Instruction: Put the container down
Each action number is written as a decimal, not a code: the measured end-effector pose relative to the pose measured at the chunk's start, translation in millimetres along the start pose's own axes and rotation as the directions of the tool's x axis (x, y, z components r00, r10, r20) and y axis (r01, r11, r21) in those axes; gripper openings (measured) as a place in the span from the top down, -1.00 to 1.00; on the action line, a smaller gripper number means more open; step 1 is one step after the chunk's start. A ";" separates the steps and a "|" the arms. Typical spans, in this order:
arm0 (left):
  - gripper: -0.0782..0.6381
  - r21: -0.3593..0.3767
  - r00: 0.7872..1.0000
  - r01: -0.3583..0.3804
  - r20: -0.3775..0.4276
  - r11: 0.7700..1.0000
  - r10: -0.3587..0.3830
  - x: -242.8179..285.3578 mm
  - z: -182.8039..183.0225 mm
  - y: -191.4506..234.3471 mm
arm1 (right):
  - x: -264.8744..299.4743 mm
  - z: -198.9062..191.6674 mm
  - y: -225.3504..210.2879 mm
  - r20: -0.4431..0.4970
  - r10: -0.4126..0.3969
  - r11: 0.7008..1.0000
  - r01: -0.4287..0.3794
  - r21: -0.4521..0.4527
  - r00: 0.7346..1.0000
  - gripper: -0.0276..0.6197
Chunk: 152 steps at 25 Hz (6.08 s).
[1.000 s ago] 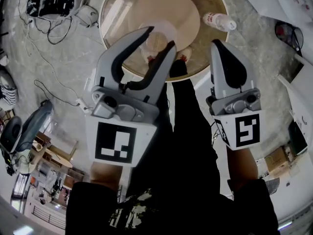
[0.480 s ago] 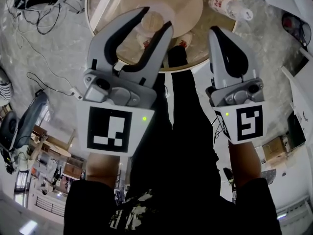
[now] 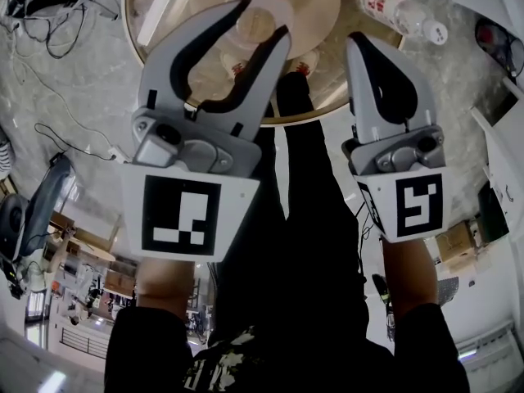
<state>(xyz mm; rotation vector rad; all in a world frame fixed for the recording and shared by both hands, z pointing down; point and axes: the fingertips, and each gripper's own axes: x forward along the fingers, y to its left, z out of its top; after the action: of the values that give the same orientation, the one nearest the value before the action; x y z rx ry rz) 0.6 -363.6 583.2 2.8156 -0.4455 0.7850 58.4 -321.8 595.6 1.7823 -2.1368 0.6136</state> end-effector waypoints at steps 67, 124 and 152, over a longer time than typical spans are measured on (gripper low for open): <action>0.37 0.047 0.994 0.077 -0.085 0.996 -0.072 108.3 -176.5 45.4 | 119.4 -158.2 2.9 -0.127 0.023 0.998 -0.016 0.057 0.992 0.93; 0.75 -0.042 0.967 -0.253 -0.021 0.967 0.252 -114.1 40.8 33.7 | -35.4 79.4 40.1 0.069 0.020 1.000 -0.019 -0.013 0.997 0.93; 0.75 -0.100 0.923 -0.341 0.151 0.935 0.353 -312.3 243.8 -11.2 | -210.7 297.9 84.7 0.278 -0.029 0.987 0.072 -0.146 0.960 0.93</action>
<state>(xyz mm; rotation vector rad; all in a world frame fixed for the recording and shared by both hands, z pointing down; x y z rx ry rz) -134.8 -341.5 211.3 2.7807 -1.0022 0.5752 30.0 -277.1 224.8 1.9225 -2.2338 0.1866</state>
